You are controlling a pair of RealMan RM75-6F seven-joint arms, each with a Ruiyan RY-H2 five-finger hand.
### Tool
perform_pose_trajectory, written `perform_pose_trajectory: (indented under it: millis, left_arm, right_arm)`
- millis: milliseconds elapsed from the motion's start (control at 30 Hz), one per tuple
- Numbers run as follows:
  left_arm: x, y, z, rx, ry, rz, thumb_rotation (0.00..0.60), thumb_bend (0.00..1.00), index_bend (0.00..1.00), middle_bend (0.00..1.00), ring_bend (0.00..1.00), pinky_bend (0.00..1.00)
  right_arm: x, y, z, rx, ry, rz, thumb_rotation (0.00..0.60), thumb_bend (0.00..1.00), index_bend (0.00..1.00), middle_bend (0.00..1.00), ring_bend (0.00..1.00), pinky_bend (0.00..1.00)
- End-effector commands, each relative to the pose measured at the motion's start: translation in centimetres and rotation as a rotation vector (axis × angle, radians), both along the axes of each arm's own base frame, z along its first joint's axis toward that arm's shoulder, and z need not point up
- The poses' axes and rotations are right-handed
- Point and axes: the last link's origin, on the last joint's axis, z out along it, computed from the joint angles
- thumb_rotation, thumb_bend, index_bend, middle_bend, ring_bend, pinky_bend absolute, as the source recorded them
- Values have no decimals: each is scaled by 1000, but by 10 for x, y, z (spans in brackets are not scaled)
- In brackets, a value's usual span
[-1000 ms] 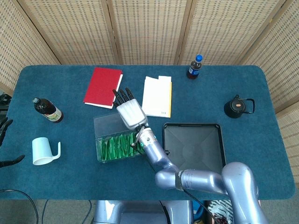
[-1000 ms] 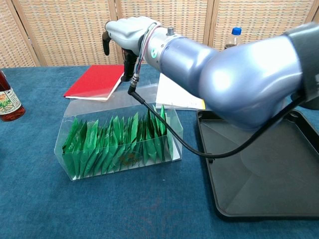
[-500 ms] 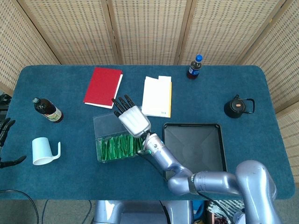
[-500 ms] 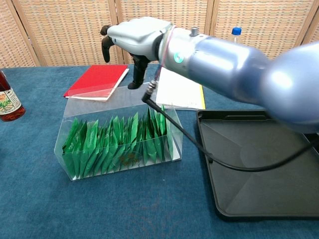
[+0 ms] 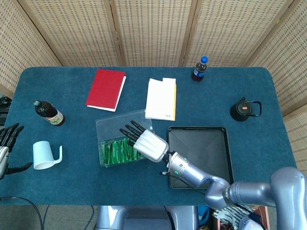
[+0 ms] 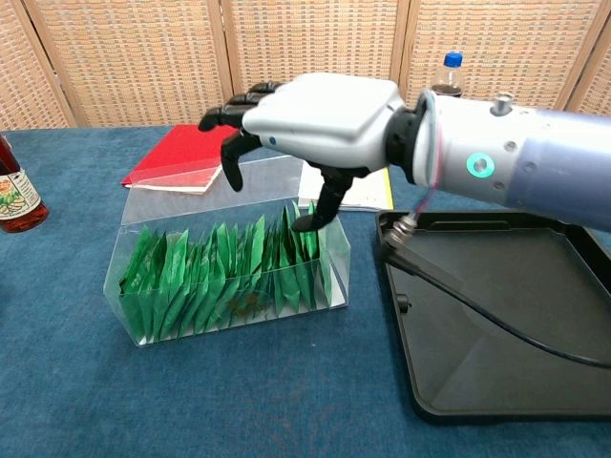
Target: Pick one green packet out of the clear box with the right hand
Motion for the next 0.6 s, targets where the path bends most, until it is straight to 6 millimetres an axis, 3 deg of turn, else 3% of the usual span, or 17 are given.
perform_pose_trajectory:
  millis: [33, 600]
  left_arm:
    - [0, 1, -1, 0, 1, 4, 600, 73, 0, 0, 0, 0]
    - [-3, 5, -3, -3, 10, 22, 600, 72, 0, 0, 0, 0]
  right_arm:
    - [-3, 5, -5, 6, 11, 6, 600, 364, 415, 132, 0, 0]
    - [19, 2, -47, 28, -7, -24, 600, 364, 446, 141, 0, 0]
